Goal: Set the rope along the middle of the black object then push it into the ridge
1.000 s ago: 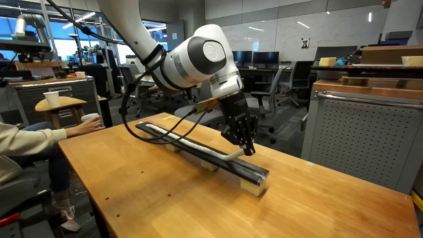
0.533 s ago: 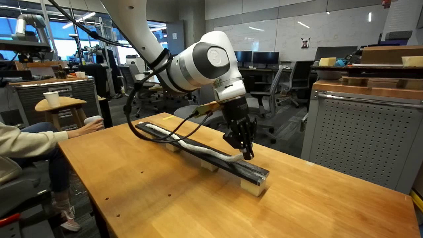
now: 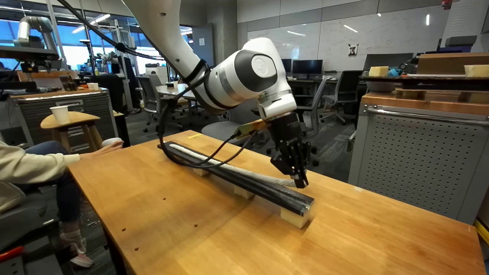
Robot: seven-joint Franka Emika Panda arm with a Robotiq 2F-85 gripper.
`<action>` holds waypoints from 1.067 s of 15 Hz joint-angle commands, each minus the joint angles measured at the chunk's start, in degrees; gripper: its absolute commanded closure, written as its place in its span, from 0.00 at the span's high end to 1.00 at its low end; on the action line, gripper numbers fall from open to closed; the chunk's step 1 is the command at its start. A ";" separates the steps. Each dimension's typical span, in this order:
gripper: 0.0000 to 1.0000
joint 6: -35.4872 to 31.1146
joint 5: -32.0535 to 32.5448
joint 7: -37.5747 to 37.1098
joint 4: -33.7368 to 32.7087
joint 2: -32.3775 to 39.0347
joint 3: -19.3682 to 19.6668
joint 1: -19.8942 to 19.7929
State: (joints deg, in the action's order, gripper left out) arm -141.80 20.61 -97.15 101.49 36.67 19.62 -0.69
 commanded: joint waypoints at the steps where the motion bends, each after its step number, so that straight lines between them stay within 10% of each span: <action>1: 0.03 2.74 -1.65 0.21 -4.45 2.82 0.84 -0.52; 16: 0.03 4.11 -5.23 1.05 -6.21 6.24 -0.05 -1.34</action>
State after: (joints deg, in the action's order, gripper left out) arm -138.85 17.18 -97.11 98.22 41.27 19.75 -1.31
